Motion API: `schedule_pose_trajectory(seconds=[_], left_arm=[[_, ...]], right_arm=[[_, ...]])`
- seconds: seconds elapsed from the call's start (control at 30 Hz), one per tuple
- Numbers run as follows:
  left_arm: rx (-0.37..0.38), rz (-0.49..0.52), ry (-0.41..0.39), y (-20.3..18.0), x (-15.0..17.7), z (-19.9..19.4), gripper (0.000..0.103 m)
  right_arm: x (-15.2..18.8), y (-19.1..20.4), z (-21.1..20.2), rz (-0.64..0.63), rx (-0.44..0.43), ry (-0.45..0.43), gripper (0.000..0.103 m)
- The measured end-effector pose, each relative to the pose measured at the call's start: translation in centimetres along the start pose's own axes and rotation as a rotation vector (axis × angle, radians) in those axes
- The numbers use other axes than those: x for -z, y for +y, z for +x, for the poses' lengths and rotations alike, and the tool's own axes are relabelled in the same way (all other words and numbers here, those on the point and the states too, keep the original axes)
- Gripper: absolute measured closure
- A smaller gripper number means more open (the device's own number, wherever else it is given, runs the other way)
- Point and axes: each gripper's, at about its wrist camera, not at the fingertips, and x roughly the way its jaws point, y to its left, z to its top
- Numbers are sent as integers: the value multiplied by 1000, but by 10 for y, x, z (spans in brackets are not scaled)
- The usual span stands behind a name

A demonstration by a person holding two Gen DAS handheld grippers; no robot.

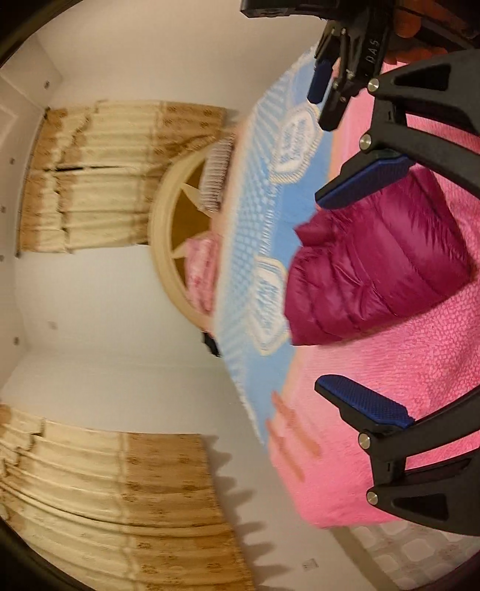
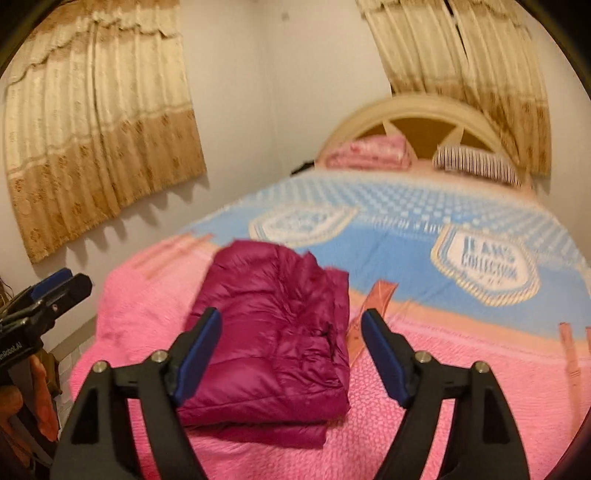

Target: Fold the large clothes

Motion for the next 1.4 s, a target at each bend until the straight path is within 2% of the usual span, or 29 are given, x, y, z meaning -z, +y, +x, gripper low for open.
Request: schedule_pose_trajectory(seconds=[0.13, 0.33, 1.4], left_arm=[[12, 24, -38, -7, -8, -14, 11], [27, 17, -39, -10, -9, -15, 11], [14, 25, -33, -15, 2, -13, 11]], right_arm=[[-4, 15, -23, -29, -7, -44, 22], [-3, 30, -38, -64, -5, -72, 22], [3, 35, -49, -70, -23, -102, 21]])
